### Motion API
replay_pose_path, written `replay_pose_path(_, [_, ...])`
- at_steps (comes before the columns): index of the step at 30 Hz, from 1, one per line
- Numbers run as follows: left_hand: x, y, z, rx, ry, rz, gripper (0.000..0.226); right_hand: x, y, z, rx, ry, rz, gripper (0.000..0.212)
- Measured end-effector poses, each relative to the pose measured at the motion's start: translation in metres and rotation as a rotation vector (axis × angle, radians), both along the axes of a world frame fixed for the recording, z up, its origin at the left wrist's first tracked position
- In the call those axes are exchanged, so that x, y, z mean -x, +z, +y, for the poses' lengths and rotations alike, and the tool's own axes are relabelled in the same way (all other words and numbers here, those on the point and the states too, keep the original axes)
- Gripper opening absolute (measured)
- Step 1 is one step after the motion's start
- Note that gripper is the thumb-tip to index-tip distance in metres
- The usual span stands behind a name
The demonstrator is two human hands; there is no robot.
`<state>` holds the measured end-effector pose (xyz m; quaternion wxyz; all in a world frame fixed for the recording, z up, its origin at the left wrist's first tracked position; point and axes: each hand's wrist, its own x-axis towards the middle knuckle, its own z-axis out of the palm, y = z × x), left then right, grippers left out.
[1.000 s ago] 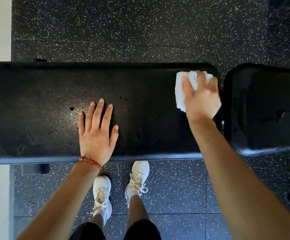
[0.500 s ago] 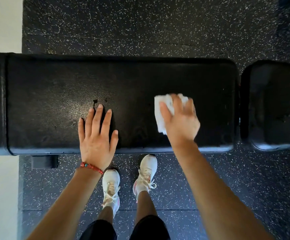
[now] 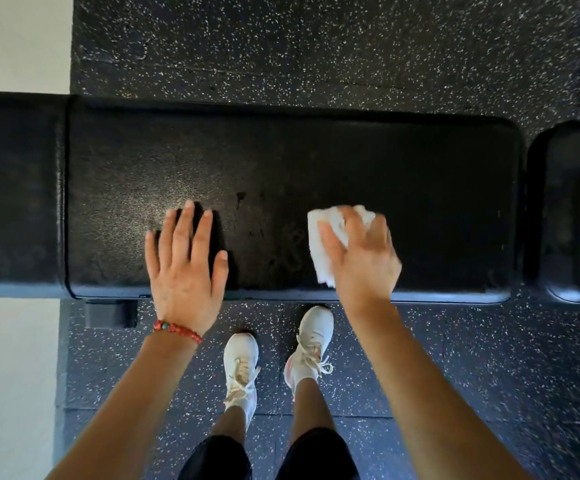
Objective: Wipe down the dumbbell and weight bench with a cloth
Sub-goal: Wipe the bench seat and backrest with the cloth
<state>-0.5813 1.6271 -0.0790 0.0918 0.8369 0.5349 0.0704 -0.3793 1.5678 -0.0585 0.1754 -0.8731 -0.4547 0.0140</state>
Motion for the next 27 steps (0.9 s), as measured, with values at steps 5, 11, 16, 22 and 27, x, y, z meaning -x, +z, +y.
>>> replay_pose_path(5, [0.026, -0.009, 0.009, -0.002, 0.020, 0.022, 0.050, -0.016, -0.002, 0.066, 0.042, -0.112, 0.068, 0.034])
replay_pose_path(11, [0.023, -0.009, 0.009, 0.016, 0.026, 0.027, 0.051, 0.046, -0.004, 0.010, -0.021, -0.027, 0.032, 0.036])
replay_pose_path(16, [0.024, -0.008, 0.009, 0.041, 0.025, 0.013, 0.051, 0.076, 0.000, 0.016, -0.007, 0.006, 0.049, 0.036])
replay_pose_path(22, [0.027, 0.001, 0.011, 0.100, 0.007, 0.002, 0.051, 0.077, -0.001, 0.109, -0.018, -0.025, 0.059, 0.029])
replay_pose_path(27, [0.037, 0.011, 0.013, 0.143, -0.057, -0.034, 0.049, 0.097, -0.006, 0.062, 0.002, 0.038, -0.021, 0.040])
